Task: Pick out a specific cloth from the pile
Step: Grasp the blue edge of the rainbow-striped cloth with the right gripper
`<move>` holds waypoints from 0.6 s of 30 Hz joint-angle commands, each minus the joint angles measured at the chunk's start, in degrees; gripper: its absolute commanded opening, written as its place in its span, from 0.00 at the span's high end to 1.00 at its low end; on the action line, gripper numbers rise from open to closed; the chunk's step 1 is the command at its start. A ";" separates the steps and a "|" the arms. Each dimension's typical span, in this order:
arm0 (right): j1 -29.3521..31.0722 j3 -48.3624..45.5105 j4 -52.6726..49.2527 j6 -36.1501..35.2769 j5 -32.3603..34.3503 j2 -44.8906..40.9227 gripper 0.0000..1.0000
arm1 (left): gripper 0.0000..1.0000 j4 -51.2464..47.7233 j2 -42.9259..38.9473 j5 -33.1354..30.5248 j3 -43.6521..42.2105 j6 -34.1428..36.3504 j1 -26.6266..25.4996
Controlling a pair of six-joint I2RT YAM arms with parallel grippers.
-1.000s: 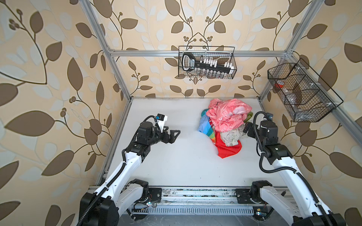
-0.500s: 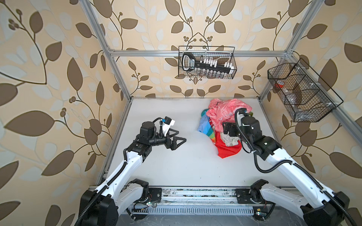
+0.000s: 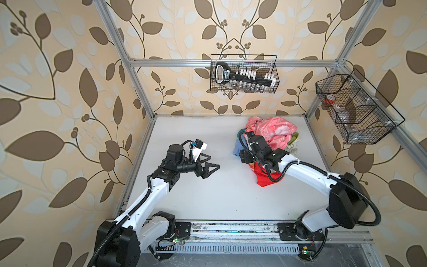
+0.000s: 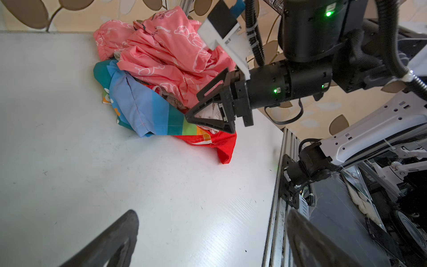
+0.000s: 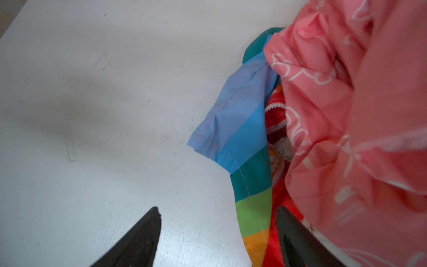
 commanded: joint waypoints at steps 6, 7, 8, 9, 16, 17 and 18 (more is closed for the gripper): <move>-0.01 3.34 2.48 -0.43 -2.00 7.70 0.16 | 0.01 0.03 0.21 -0.50 1.15 1.74 -0.72; -0.08 3.68 2.44 -0.34 -1.63 8.70 0.15 | 0.01 0.09 0.13 -0.53 1.08 1.74 -0.72; -0.24 4.06 2.44 -0.26 -1.19 9.59 0.14 | 0.01 0.09 0.04 -0.53 1.08 1.78 -0.72; -0.30 4.38 2.46 -0.26 -0.56 10.23 0.13 | 0.01 0.17 0.04 -0.53 1.01 1.65 -0.72; -2.04 7.36 2.68 -1.09 1.37 14.73 0.09 | 0.01 0.71 -0.14 -0.66 0.96 1.09 -0.72; -2.36 8.00 2.65 -1.66 0.92 15.70 0.09 | 0.01 0.96 -0.27 -0.41 1.00 0.88 -0.72; -2.56 8.51 2.78 -2.02 0.60 16.45 0.09 | 0.01 1.25 -0.39 -0.19 0.84 0.69 -0.73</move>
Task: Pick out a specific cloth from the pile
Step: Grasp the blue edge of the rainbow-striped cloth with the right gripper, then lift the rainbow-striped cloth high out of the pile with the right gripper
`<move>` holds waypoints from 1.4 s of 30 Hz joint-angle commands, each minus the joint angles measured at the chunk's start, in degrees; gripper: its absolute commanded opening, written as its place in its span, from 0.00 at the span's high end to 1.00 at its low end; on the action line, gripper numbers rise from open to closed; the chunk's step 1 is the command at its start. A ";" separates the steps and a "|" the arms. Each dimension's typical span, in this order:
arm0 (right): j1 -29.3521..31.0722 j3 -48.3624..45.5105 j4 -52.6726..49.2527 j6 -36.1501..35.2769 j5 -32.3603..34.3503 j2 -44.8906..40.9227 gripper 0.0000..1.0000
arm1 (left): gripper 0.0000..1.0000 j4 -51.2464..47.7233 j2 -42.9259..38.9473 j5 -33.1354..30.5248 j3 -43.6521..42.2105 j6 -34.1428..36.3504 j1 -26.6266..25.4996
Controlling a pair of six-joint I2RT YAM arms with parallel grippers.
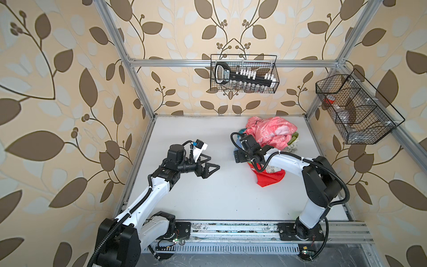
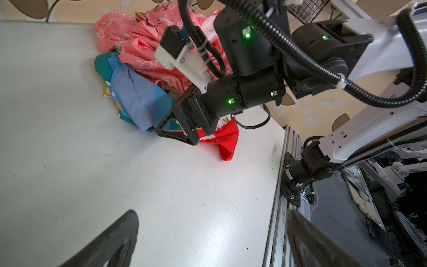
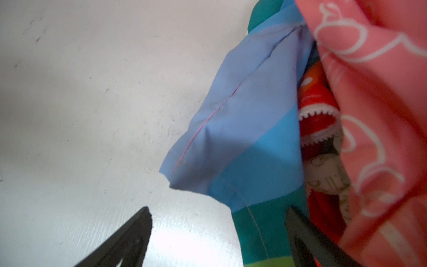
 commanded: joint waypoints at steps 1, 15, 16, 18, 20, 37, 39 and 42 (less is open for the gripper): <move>-1.05 3.07 0.34 -1.58 0.13 3.01 0.09 | 0.01 2.06 -1.25 0.31 0.61 0.36 -0.46; -2.00 10.54 -0.78 -3.41 -2.27 14.99 0.10 | 0.01 2.82 -1.52 -0.22 0.03 0.12 -0.48; -1.61 11.08 -1.45 -3.76 -1.18 15.70 0.11 | 0.01 2.75 -1.54 -0.22 0.03 0.20 -0.48; -0.96 11.94 -2.62 -4.46 0.83 17.03 0.16 | 0.01 2.82 -1.78 -0.31 -0.06 0.22 -0.48; -0.67 12.45 -3.36 -4.76 1.47 18.24 0.27 | 0.01 3.03 -1.98 -0.31 -0.26 0.22 -0.48; -0.62 9.20 -4.54 -7.49 9.68 6.96 1.00 | 0.01 3.52 -3.03 -0.40 -0.72 0.14 -0.48; -0.70 8.99 -4.87 -8.70 11.47 2.91 1.00 | 0.01 3.61 -3.26 -0.47 -0.85 0.09 -0.50; -0.72 9.30 -5.27 -10.47 13.23 -3.01 1.00 | 0.01 3.69 -3.43 -0.55 -0.85 0.13 -0.57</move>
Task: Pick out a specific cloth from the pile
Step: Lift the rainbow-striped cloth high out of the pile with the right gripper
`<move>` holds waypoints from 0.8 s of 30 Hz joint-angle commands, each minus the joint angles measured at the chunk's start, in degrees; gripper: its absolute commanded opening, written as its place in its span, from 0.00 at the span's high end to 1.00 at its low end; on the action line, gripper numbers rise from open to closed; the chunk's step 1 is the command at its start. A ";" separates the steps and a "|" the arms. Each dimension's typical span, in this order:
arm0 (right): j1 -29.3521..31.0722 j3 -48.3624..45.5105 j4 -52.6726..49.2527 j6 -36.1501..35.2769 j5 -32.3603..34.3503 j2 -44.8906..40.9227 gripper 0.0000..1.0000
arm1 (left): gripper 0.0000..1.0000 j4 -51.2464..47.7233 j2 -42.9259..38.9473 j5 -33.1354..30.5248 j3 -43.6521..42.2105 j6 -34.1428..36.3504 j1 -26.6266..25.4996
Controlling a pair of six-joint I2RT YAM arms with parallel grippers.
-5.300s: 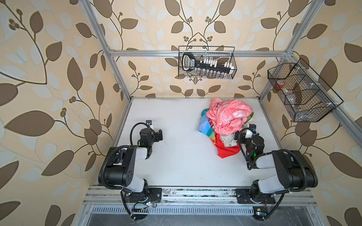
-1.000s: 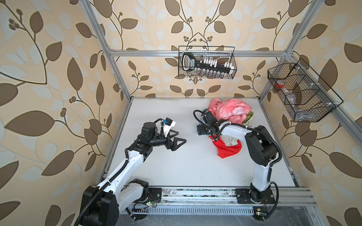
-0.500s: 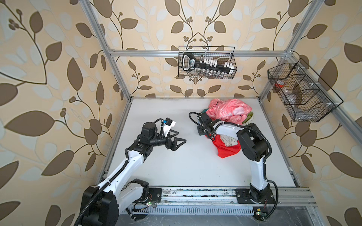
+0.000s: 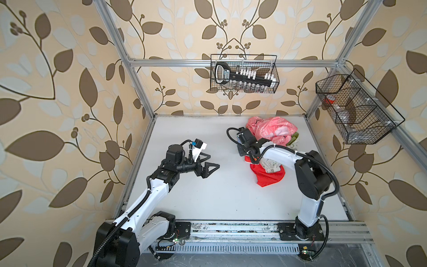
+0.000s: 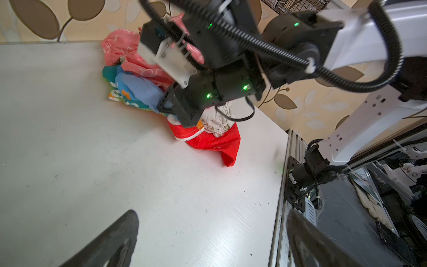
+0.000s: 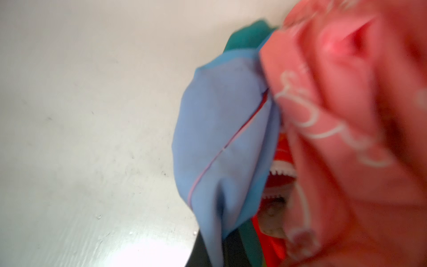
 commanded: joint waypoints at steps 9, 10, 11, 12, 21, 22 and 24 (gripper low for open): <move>0.23 1.48 -0.99 -7.13 8.09 -20.22 1.00 | 0.01 2.47 -1.60 0.56 -0.60 -0.06 -0.63; 0.25 1.71 -0.92 -7.74 8.47 -21.26 1.00 | 0.01 2.47 -1.70 0.56 -0.53 -0.06 -0.63; 0.22 1.92 -0.79 -8.19 8.85 -22.20 1.00 | 0.01 2.47 -1.79 0.56 -0.61 -0.06 -0.71; 0.25 2.10 -0.65 -8.62 8.99 -22.90 1.00 | 0.01 2.55 -1.82 0.56 -0.61 -0.06 -0.72; 0.68 5.38 0.89 -11.23 8.46 -27.42 1.00 | 0.01 2.60 -2.43 0.30 -0.83 -0.06 -0.88; 1.17 5.92 1.03 -11.78 9.61 -27.57 1.00 | 0.01 2.56 -2.43 0.30 -0.83 -0.14 -0.90; 2.42 6.69 1.54 -13.44 11.69 -27.91 1.00 | 0.01 2.56 -2.43 0.30 -0.79 -0.15 -0.90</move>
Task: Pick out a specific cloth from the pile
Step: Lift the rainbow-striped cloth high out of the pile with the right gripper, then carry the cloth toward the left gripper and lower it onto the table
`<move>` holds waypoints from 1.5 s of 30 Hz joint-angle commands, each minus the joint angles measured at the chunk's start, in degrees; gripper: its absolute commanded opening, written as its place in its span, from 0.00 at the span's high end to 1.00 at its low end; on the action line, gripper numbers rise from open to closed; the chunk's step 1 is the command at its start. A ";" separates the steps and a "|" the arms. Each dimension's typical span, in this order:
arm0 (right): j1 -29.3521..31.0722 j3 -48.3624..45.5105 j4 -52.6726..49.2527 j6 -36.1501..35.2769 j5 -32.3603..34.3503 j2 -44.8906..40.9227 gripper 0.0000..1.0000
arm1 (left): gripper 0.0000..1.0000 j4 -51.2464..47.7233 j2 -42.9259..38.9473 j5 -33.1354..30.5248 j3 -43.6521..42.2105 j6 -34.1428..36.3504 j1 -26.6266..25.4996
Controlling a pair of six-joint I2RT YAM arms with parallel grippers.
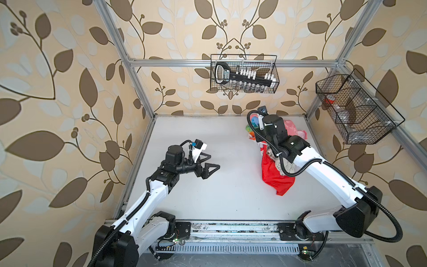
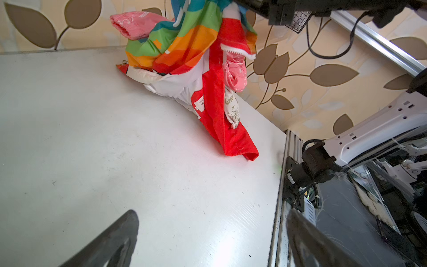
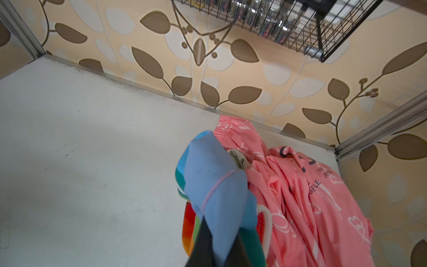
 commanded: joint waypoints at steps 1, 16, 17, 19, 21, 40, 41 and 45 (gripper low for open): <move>2.02 4.46 4.55 -3.36 4.01 -2.90 1.00 | 0.01 1.86 -1.10 0.32 -0.28 -0.02 -0.53; 7.06 16.49 8.60 -10.17 4.78 0.14 1.00 | 0.01 2.04 -1.54 0.06 -0.48 0.00 -0.61; 7.66 17.59 8.91 -10.84 5.13 0.25 1.00 | 0.01 2.04 -1.58 -0.03 -0.50 0.00 -0.61; 8.55 19.29 9.69 -12.06 5.56 0.44 1.00 | 0.01 1.95 -1.71 -0.25 -0.55 0.07 -0.61; 9.34 21.05 10.50 -12.92 5.61 0.66 1.00 | 0.01 1.86 -1.97 -0.76 -0.60 -0.01 -0.61; 14.30 35.82 10.65 -9.08 -12.32 15.40 1.00 | 0.01 -5.92 -18.88 -19.84 3.60 -1.51 -9.74; 14.60 37.99 9.96 -8.44 -14.23 17.23 1.00 | 0.01 -7.17 -19.10 -20.58 4.20 -0.98 -10.37; 15.26 44.66 6.87 -5.96 -20.40 22.78 1.00 | 0.01 -9.51 -20.02 -23.89 4.99 0.42 -12.34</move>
